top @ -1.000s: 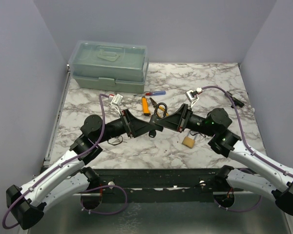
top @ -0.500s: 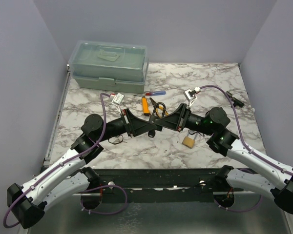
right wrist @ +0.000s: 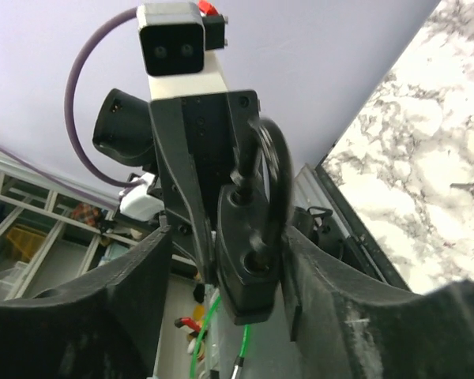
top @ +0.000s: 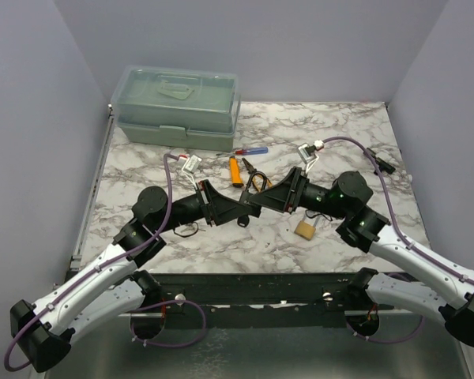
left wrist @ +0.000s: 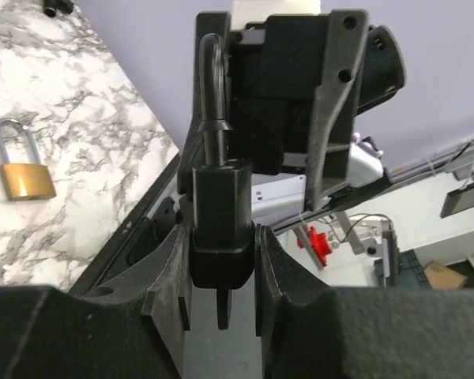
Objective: Unlock with the key
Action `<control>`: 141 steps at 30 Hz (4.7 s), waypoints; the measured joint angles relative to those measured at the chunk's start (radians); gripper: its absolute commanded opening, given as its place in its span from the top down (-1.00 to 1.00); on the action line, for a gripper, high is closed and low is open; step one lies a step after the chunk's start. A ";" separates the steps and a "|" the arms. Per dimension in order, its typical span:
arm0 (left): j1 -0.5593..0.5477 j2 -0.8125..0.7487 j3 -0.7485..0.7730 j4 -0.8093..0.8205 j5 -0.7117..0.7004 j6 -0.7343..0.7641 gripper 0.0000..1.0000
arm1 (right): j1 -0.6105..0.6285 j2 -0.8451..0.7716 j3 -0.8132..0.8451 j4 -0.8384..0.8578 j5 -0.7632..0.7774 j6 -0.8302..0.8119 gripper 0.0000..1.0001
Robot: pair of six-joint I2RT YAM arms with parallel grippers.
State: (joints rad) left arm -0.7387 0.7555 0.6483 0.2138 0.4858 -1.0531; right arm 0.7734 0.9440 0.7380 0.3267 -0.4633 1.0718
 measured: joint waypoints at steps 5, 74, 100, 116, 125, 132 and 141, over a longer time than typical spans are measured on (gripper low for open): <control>0.000 -0.015 -0.003 -0.032 -0.002 0.020 1.00 | 0.005 0.000 0.063 -0.105 0.031 -0.035 -0.47; 0.000 -0.031 0.129 -0.500 0.047 0.286 1.00 | 0.004 0.063 0.216 -0.635 0.285 -0.393 -0.06; 0.000 -0.031 0.129 -0.500 0.044 0.284 1.00 | 0.004 0.141 0.217 -0.421 0.002 -0.374 -0.05; 0.000 -0.031 0.128 -0.496 0.039 0.284 1.00 | 0.004 0.156 0.193 -0.261 0.001 -0.257 0.23; 0.000 -0.031 0.115 -0.492 0.023 0.289 1.00 | 0.003 0.169 0.189 -0.254 0.002 -0.237 0.65; 0.000 -0.030 0.105 -0.491 -0.001 0.299 0.93 | -0.003 0.184 0.183 -0.256 0.006 -0.234 0.99; -0.001 -0.027 0.085 -0.492 -0.008 0.319 0.22 | -0.003 0.186 0.162 -0.252 0.013 -0.235 0.99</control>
State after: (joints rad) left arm -0.7399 0.7280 0.7338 -0.2787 0.4778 -0.7338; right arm 0.7704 1.1301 0.8997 0.0746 -0.4507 0.8371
